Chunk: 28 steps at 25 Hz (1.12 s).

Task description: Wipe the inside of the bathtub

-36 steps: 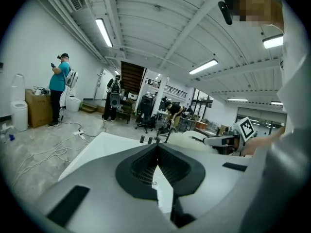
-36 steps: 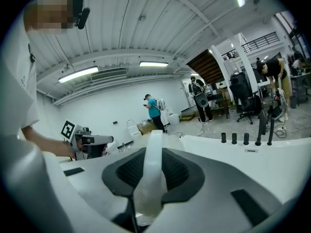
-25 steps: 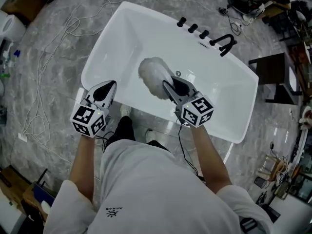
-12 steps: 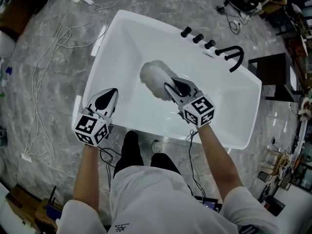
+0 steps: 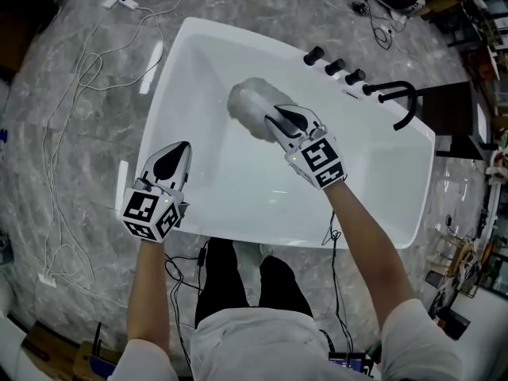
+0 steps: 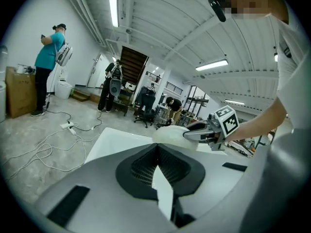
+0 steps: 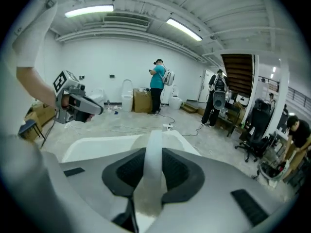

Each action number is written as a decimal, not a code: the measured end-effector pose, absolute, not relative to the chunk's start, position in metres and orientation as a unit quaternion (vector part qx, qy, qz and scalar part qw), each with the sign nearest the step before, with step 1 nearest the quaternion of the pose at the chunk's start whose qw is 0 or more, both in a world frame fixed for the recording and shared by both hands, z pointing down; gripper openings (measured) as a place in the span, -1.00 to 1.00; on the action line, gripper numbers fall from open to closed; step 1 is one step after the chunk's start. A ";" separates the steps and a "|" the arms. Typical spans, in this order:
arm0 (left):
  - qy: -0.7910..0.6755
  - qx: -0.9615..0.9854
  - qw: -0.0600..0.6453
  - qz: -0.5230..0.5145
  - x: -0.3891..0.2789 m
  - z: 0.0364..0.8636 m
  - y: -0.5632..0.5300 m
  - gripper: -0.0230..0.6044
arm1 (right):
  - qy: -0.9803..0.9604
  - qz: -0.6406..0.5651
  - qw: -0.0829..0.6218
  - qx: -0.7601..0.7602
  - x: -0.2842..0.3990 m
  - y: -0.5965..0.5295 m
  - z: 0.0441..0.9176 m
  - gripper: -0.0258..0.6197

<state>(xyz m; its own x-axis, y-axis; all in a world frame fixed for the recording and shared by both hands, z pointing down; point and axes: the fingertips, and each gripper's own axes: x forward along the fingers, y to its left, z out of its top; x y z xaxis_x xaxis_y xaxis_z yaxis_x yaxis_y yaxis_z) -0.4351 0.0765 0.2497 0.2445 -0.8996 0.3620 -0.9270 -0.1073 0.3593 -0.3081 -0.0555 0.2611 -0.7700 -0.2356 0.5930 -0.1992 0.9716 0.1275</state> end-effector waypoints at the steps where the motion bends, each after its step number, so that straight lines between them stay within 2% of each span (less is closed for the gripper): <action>1: -0.613 0.745 0.261 0.026 -0.437 0.256 0.073 -0.89 | -0.938 -0.047 0.324 0.115 -0.315 -0.062 0.269 -0.61; 7: -0.619 0.747 0.242 0.020 -0.457 0.291 0.047 -0.89 | -0.917 -0.162 0.354 0.084 -0.361 -0.097 0.320 -0.61; 20: -0.627 0.747 0.220 0.021 -0.469 0.369 -0.006 -0.89 | -0.875 -0.299 0.378 0.032 -0.403 -0.138 0.441 -0.61; 28: -0.635 0.743 0.209 0.029 -0.476 0.401 -0.015 -0.89 | -0.822 -0.412 0.393 -0.029 -0.437 -0.171 0.475 -0.61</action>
<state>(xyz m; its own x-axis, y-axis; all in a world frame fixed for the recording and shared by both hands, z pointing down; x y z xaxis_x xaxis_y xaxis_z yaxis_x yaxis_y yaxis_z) -0.4758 -0.0153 0.4014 0.1920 -0.9317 0.3085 -0.9559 -0.1064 0.2736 -0.4367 -0.1707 0.4747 -0.6895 -0.2761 0.6696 0.3711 0.6592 0.6540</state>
